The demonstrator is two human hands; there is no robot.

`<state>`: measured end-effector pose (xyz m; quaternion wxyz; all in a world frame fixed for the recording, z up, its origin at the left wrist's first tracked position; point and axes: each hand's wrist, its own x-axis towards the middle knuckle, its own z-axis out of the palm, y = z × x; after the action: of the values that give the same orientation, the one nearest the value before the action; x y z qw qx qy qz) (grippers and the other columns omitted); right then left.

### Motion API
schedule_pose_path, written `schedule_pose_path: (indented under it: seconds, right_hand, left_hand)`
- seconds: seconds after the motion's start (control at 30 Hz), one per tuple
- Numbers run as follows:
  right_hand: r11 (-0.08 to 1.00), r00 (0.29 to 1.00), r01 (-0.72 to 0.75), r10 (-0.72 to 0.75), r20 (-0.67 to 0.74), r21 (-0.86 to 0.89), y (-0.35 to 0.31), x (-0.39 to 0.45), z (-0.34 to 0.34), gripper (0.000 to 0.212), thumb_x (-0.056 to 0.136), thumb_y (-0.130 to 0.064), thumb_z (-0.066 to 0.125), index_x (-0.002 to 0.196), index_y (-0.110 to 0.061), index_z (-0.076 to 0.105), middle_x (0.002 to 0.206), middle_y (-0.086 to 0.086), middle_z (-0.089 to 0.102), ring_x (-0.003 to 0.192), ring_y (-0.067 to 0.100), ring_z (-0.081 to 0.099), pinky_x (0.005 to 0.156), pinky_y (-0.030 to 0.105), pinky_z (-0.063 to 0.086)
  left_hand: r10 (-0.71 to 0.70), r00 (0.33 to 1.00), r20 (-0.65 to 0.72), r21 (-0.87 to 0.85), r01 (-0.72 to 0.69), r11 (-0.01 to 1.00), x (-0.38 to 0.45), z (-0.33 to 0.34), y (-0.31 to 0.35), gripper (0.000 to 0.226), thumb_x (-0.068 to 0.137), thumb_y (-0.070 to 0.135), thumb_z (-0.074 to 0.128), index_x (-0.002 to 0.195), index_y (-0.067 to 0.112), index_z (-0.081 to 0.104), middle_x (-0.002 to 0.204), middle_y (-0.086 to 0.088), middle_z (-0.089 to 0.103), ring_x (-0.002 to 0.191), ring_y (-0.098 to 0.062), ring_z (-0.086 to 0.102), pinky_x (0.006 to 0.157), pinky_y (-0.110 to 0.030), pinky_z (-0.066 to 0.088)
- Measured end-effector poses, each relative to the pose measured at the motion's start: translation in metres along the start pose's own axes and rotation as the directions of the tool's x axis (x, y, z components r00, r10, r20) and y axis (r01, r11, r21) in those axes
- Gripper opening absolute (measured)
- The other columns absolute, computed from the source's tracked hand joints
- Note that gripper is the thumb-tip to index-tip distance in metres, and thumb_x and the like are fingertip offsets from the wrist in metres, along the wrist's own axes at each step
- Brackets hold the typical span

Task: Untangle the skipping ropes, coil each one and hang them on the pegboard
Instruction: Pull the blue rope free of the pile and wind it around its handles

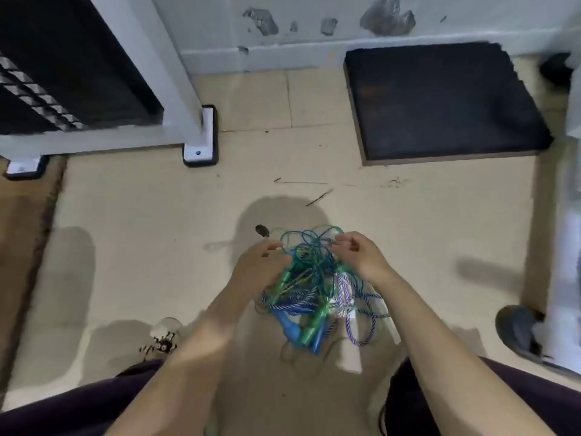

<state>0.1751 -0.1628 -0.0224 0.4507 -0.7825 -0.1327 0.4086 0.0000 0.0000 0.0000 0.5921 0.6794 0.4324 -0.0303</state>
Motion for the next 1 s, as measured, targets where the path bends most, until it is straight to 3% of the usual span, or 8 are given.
schedule_pose_path:
  seconds: [0.1,0.2,0.3,0.4,0.5,0.73,0.9,1.0]
  right_hand:
    - [0.999,0.997,-0.045,0.046,0.063,-0.024,0.028,0.017,0.015,0.023,0.086,-0.022,0.074,0.107,-0.019,0.065,0.089,-0.009,0.061,0.08,0.01,0.059,0.065,0.01,0.046]
    - [0.998,0.991,-0.024,0.033,0.13,-0.064,0.041,0.022,0.029,0.012,0.084,-0.03,0.076,0.094,-0.025,0.069,0.091,-0.005,0.07,0.081,0.004,0.063,0.07,0.016,0.047]
    - [0.994,0.98,-0.007,0.029,0.198,-0.113,0.034,0.021,0.035,0.024,0.085,-0.03,0.075,0.077,-0.008,0.067,0.064,-0.007,0.053,0.057,0.002,0.045,0.057,0.021,0.033]
    - [0.995,0.984,0.021,-0.004,0.177,-0.093,0.011,0.013,0.028,0.041,0.083,-0.03,0.075,0.078,0.007,0.059,0.066,0.001,0.046,0.059,0.008,0.04,0.058,0.025,0.03]
    - [0.997,0.983,0.081,-0.079,0.168,-0.006,-0.035,-0.008,0.01,0.047,0.082,-0.031,0.077,0.082,0.011,0.056,0.069,0.006,0.045,0.063,0.012,0.041,0.059,0.025,0.032]
    - [0.931,0.933,0.358,-0.36,0.019,0.069,-0.195,-0.095,-0.029,0.037,0.081,-0.013,0.077,0.08,0.018,0.057,0.068,0.001,0.063,0.054,0.001,0.049,0.051,0.012,0.036]
    - [0.834,0.833,0.552,-0.552,-0.045,-0.007,-0.303,-0.185,-0.061,0.015,0.084,-0.015,0.075,0.073,-0.007,0.069,0.062,-0.008,0.066,0.054,-0.001,0.052,0.052,0.013,0.039]
    - [0.772,0.769,0.633,-0.635,-0.075,-0.048,-0.341,-0.225,-0.08,0.012,0.084,-0.016,0.075,0.073,-0.015,0.07,0.063,-0.008,0.067,0.056,0.0,0.057,0.054,0.012,0.041]
  left_hand:
    - [0.006,0.998,0.066,0.195,-0.019,0.981,0.019,0.015,-0.024,0.033,0.089,0.038,0.071,0.119,0.028,0.063,0.107,0.011,0.063,0.094,-0.001,0.059,0.071,-0.009,0.043]
    - [-0.015,0.999,0.05,0.209,0.004,0.978,0.027,0.026,-0.041,0.028,0.086,0.033,0.076,0.108,0.019,0.069,0.094,0.006,0.066,0.084,-0.008,0.059,0.065,-0.007,0.042]
    - [-0.054,0.994,0.098,0.254,0.027,0.967,0.03,0.027,-0.041,0.018,0.083,0.033,0.079,0.095,0.021,0.071,0.087,0.007,0.068,0.079,-0.009,0.061,0.066,-0.015,0.046]
    - [-0.038,0.99,0.133,0.219,0.008,0.976,0.027,0.02,-0.025,0.009,0.082,0.028,0.079,0.08,0.022,0.073,0.08,0.006,0.07,0.073,-0.007,0.063,0.071,-0.023,0.049]
    - [-0.016,0.995,0.097,0.071,0.009,0.997,0.01,0.006,0.014,0.011,0.078,0.02,0.083,0.072,0.024,0.075,0.066,0.01,0.069,0.061,-0.001,0.062,0.061,-0.017,0.05]
    - [0.286,0.957,-0.048,-0.097,-0.289,0.952,-0.086,-0.057,0.152,0.01,0.081,0.015,0.08,0.077,0.014,0.071,0.065,0.003,0.065,0.055,-0.002,0.056,0.05,-0.013,0.041]
    - [0.535,0.839,-0.101,0.016,-0.536,0.844,-0.179,-0.116,0.245,0.016,0.084,0.019,0.078,0.07,0.023,0.071,0.058,0.009,0.064,0.054,-0.002,0.056,0.05,-0.015,0.042]
    - [0.598,0.797,-0.089,0.056,-0.595,0.801,-0.221,-0.145,0.266,0.017,0.086,0.021,0.075,0.071,0.025,0.071,0.065,0.006,0.067,0.065,-0.008,0.062,0.054,-0.019,0.049]
